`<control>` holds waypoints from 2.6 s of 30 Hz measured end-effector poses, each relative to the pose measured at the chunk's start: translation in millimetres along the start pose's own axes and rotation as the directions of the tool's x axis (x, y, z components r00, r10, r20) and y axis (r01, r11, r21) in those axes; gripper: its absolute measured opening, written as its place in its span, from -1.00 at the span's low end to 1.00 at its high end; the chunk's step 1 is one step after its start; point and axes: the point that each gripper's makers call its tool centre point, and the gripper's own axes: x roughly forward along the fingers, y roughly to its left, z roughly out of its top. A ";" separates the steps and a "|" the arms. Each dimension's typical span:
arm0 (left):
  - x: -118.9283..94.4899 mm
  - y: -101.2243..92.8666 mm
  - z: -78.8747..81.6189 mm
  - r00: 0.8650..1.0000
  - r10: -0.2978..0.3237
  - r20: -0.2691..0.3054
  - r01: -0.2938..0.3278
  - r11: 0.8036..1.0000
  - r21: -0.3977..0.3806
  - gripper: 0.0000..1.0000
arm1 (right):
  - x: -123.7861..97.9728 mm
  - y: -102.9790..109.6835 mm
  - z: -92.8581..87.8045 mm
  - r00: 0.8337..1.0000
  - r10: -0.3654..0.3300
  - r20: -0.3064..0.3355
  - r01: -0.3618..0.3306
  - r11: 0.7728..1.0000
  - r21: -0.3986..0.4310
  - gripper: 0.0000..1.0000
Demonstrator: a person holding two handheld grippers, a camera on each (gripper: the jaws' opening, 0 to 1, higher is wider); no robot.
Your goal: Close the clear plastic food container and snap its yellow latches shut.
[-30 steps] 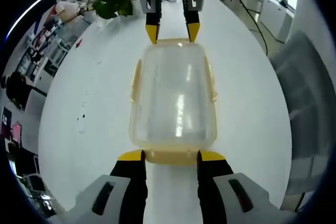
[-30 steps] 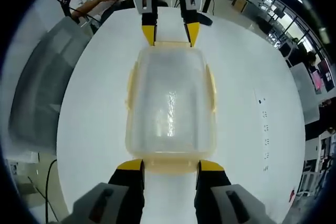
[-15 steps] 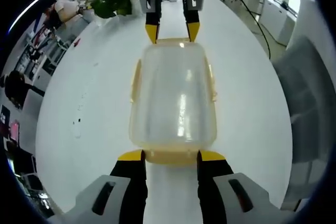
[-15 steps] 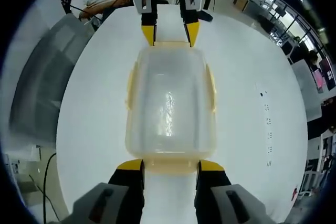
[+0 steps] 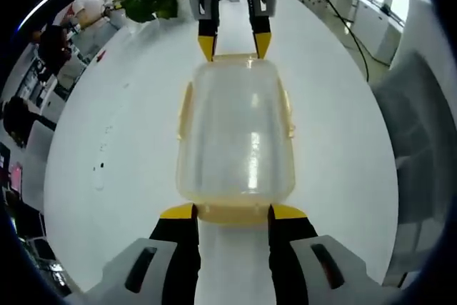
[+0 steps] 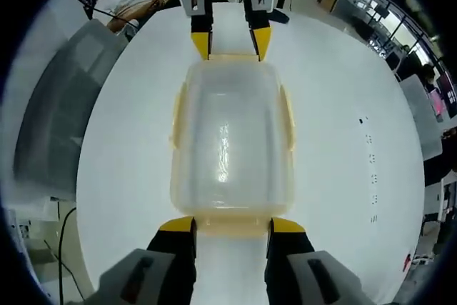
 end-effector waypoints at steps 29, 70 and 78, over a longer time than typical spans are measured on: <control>-3.4 -4.5 -7.4 0.998 -0.060 -0.010 0.060 0.996 -0.060 -0.06 | -0.8 9.5 -9.3 0.999 0.005 0.037 -0.009 0.993 0.118 0.08; -15.0 9.8 8.5 0.988 0.145 0.048 -0.091 0.809 -0.581 -0.30 | -19.2 -13.0 18.8 0.974 -0.179 0.138 0.053 0.774 0.631 -0.28; -9.9 7.5 14.7 0.985 0.162 0.061 -0.076 0.725 -0.684 -0.33 | -16.3 -12.7 14.7 0.973 -0.194 0.127 0.046 0.699 0.714 -0.31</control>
